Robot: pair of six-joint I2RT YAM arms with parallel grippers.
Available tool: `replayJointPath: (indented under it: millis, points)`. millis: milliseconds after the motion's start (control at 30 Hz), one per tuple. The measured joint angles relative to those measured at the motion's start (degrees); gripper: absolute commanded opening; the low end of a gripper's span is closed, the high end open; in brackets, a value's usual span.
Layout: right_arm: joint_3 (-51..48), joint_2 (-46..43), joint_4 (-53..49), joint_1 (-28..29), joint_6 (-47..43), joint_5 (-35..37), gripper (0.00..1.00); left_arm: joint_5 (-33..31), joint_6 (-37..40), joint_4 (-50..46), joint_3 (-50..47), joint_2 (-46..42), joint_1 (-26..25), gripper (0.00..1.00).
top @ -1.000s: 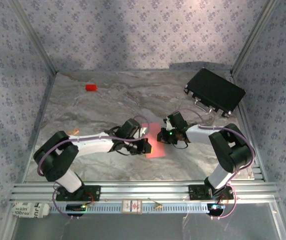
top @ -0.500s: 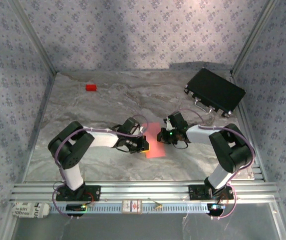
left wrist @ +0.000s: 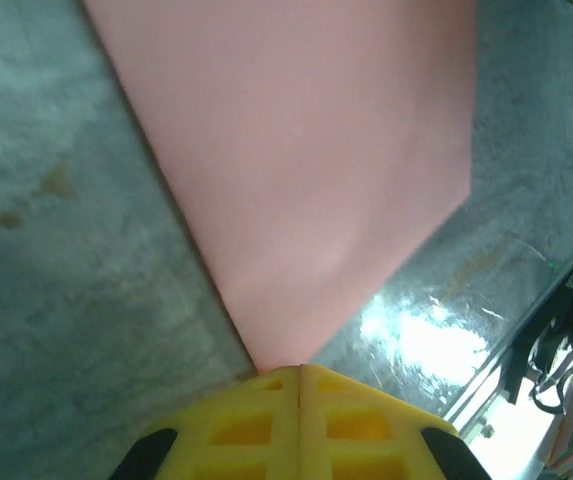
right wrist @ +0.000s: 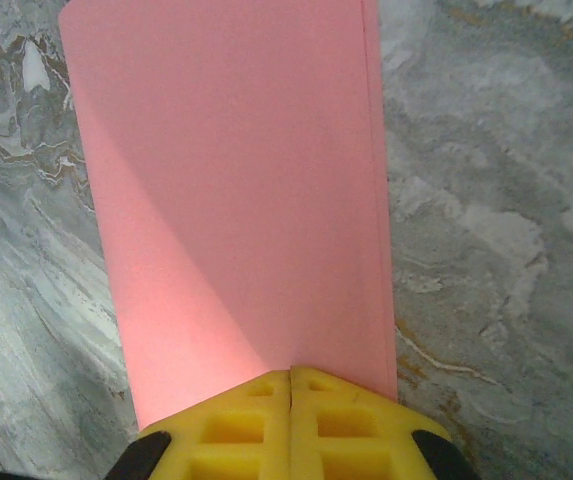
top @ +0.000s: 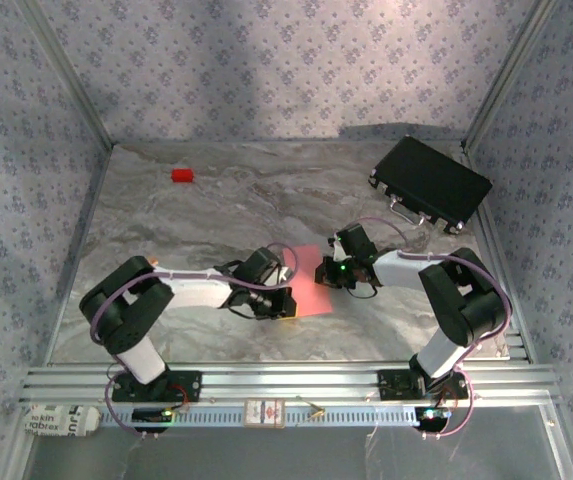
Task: Fold a paper plane with a square sheet of paper (pick it up from the middle)
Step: First fold the square sheet of paper in half at the center of the table.
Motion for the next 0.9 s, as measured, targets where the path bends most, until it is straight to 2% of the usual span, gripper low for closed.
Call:
replayJointPath:
  millis: [233, 467, 600, 900]
  points:
    - [-0.26, -0.2, 0.09, -0.15, -0.02, 0.0, 0.0, -1.18, 0.17, -1.62, 4.26, -1.97, 3.58, 0.03]
    - [-0.26, -0.2, 0.07, -0.15, 0.0, -0.02, 0.0, 0.31, -0.26, 1.44, 9.22, 6.36, 5.9, 0.03]
    - [-0.26, -0.2, 0.09, -0.17, 0.0, -0.02, 0.0, 0.85, -1.03, 2.69, 8.28, 10.05, 5.92, 0.02]
    - [-0.31, -0.17, 0.07, -0.26, -0.02, -0.28, 0.0, 1.97, -1.16, 10.36, 2.58, 8.13, 6.08, 0.04]
